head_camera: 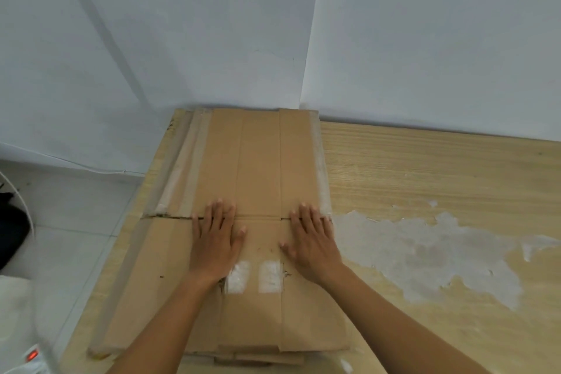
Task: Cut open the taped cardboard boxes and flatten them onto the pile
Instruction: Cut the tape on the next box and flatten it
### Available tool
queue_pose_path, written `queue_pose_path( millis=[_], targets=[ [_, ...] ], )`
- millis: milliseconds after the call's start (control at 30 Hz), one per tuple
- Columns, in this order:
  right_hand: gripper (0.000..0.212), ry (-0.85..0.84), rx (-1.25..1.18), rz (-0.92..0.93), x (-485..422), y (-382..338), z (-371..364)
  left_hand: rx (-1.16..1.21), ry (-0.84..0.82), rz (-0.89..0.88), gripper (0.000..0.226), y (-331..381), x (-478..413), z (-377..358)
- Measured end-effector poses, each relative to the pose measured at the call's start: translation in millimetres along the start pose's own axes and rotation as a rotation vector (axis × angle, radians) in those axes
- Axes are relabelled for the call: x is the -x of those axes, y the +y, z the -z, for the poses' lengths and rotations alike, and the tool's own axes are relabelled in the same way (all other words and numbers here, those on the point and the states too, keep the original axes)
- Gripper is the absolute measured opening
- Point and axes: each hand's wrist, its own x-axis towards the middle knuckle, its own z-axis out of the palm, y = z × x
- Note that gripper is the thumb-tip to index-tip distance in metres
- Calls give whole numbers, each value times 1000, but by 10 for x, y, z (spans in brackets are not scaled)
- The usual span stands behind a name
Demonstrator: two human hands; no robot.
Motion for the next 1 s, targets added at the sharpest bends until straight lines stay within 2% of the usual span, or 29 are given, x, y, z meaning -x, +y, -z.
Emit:
queue_pose_path(
  millis=[167,267,400,533,700,833,1000],
  targets=[
    [69,-104,-107,42,-27,92,146,31,13,18,88,66,-3,40],
    [62,-27,-214,48,37,212,312,69,32,9,86,211,-6,83],
    [60,66,-300,-18,219,426,443,111,33,-70,97,587,1,153],
    [62,100,-319,-101,638,874,538,171,15,-229,94,1220,91,217],
    [62,173,-320,-222,1257,1591,569,247,-9,-404,57,2136,370,167],
    [61,245,-374,-319,1847,2212,542,225,-83,-519,57,2893,633,33],
    [60,316,-433,-418,2678,3010,408,191,-95,-661,56,3933,1103,-180]
  ],
)
